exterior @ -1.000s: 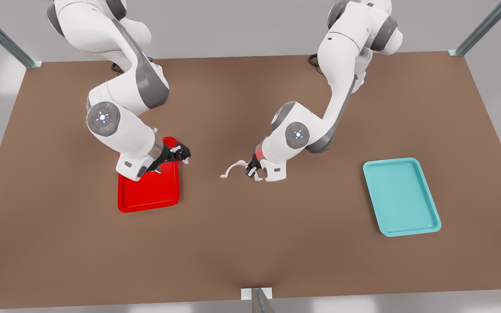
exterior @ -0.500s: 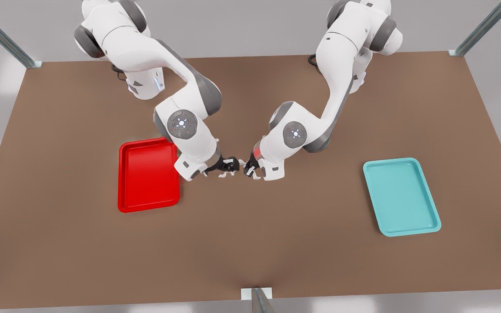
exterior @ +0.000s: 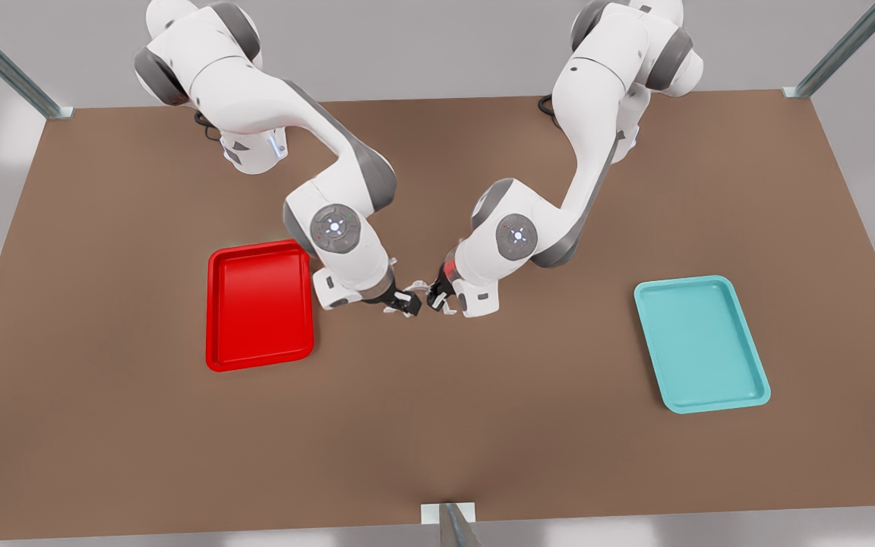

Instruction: Take the drainage pipe clamp from the left arm, pass it to the right arm, and place it in the plate on the right side

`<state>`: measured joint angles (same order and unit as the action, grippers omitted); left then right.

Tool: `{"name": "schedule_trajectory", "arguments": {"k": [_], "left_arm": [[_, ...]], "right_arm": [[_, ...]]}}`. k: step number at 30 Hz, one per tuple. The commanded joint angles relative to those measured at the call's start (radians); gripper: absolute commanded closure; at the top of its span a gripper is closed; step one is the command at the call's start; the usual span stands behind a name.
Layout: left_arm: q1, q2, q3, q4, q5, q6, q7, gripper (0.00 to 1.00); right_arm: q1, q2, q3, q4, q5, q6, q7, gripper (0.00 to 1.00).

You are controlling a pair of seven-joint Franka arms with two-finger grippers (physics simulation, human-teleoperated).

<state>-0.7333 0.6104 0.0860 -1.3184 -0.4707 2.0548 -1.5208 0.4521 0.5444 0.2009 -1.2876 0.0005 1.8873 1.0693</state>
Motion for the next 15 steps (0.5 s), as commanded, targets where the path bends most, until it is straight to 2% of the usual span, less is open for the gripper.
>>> {"name": "schedule_trajectory", "arguments": {"k": [1, 12, 14, 15], "left_arm": [[0.000, -0.001, 0.000, -0.001, -0.002, 0.016, -0.013, 0.79], [0.000, -0.001, 0.001, -0.001, -0.013, 0.019, -0.013, 0.79], [0.002, -0.001, 0.001, 0.001, -0.013, 0.019, -0.013, 0.79], [0.002, -0.003, 0.001, 0.001, -0.013, 0.019, -0.013, 0.79]], "right_arm": [[0.007, -0.001, 0.000, -0.009, -0.008, -0.004, 0.304, 0.00], [0.013, -0.001, 0.009, -0.049, -0.008, -0.002, 0.305, 0.01], [0.013, -0.001, 0.009, -0.052, -0.010, -0.002, 0.310, 0.10], [0.013, -0.001, 0.009, -0.053, -0.010, -0.002, 0.310, 0.24]]}}
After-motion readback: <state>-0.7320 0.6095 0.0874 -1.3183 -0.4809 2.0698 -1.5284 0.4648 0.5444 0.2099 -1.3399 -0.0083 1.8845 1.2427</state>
